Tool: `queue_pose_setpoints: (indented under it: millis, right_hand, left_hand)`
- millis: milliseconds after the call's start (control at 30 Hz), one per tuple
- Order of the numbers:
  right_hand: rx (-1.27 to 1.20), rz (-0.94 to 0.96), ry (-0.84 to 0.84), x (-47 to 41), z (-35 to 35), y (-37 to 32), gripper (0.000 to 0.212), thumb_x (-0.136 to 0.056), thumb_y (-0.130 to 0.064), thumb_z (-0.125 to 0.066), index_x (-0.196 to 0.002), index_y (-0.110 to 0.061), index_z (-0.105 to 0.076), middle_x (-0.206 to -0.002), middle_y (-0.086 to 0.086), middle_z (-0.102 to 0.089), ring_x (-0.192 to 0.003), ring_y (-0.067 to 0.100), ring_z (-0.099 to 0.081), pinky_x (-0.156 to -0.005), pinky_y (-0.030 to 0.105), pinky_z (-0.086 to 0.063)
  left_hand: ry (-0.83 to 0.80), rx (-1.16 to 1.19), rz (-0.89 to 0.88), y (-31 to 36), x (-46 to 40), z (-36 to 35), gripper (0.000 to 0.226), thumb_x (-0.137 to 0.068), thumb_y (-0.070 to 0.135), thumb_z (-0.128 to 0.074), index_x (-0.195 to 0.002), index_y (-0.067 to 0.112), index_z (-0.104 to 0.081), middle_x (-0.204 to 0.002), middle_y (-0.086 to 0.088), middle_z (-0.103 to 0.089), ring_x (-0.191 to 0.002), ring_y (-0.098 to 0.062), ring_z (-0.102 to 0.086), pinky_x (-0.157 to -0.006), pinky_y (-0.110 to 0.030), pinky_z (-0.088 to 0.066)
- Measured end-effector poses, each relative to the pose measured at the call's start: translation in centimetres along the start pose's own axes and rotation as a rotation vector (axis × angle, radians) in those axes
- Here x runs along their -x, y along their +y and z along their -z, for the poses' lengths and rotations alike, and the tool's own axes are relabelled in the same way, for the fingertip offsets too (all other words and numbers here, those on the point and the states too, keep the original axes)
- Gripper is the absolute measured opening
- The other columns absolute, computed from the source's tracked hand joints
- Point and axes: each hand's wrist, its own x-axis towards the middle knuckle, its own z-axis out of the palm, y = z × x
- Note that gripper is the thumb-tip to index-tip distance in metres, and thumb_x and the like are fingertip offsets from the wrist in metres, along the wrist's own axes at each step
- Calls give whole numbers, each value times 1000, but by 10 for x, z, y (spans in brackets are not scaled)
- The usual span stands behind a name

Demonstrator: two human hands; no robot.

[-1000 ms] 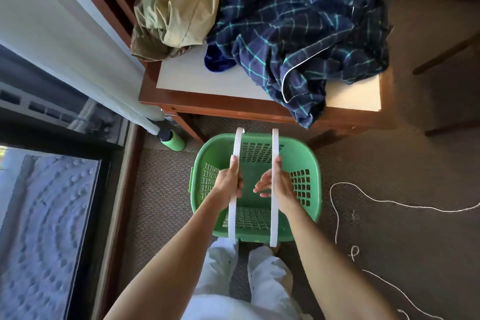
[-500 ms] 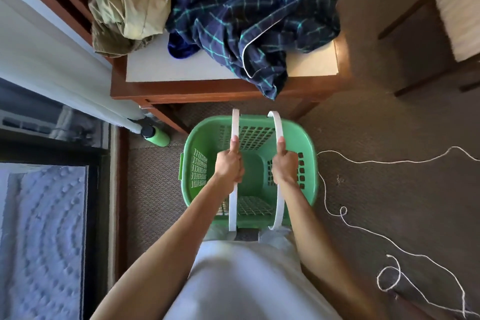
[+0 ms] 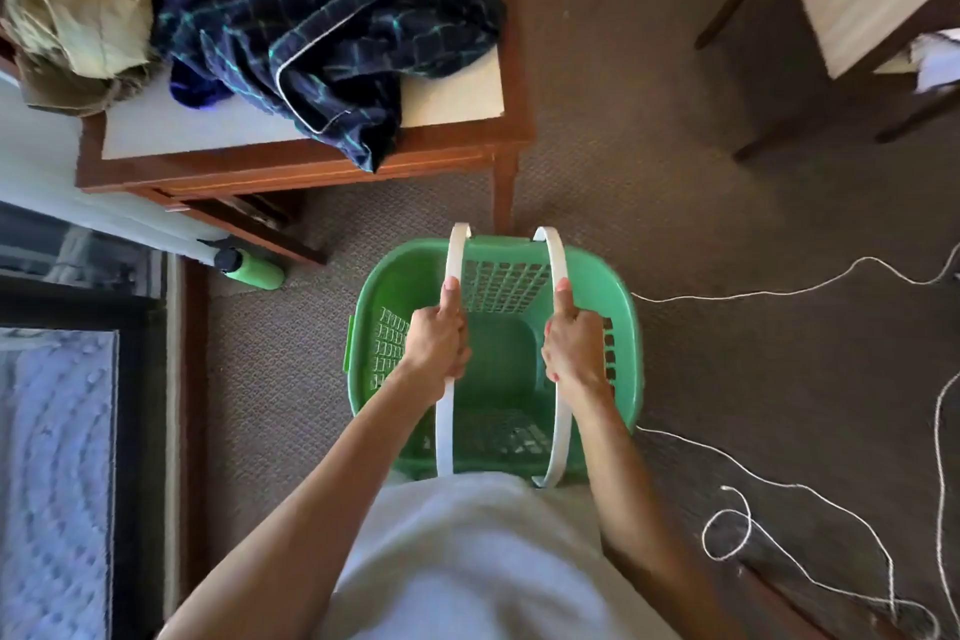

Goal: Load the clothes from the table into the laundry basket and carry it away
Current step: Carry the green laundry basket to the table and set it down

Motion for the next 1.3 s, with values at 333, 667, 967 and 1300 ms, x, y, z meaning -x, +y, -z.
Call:
queue_pose_setpoints:
  millis: [333,667,967,1300]
  right_hand:
    - [-45,53,91,-67,143,-7,71,-86,-77,-30,-58,-12,-38,-54,9,-46,-50,27,-48,-50,37,-38]
    - [-51,77,219,-169,212,-79,69,-95,-70,-32,-57,-13,-41,-55,5,-49,-52,27,-50,-54,40,-42]
    - [-86,43,238,-281,223,-197,59,-98,-64,-36,-68,-15,-50,-66,3,-56,-61,23,-56,-64,40,-47]
    - [-144,67,206,-414,204,-335,63,-97,-64,-39,-64,-12,-53,-61,4,-54,-59,26,-56,-58,37,-44]
  left_hand:
    - [-60,-51,-34,15,-1,-160,58,-102,58,-39,-59,21,-30,-50,4,-26,-34,-11,-23,-35,-19,-18]
    - [-148,-77,-89,101,-63,-271,57,-101,61,-38,-60,23,-29,-49,5,-24,-36,-11,-23,-37,-20,-18]
    - [-156,-111,-52,225,-152,-329,58,-100,63,-37,-59,22,-33,-49,5,-28,-38,-12,-23,-40,-23,-19]
    - [-116,-55,-38,376,-257,-365,54,-101,61,-38,-62,23,-37,-49,6,-30,-38,-11,-23,-39,-23,-16]
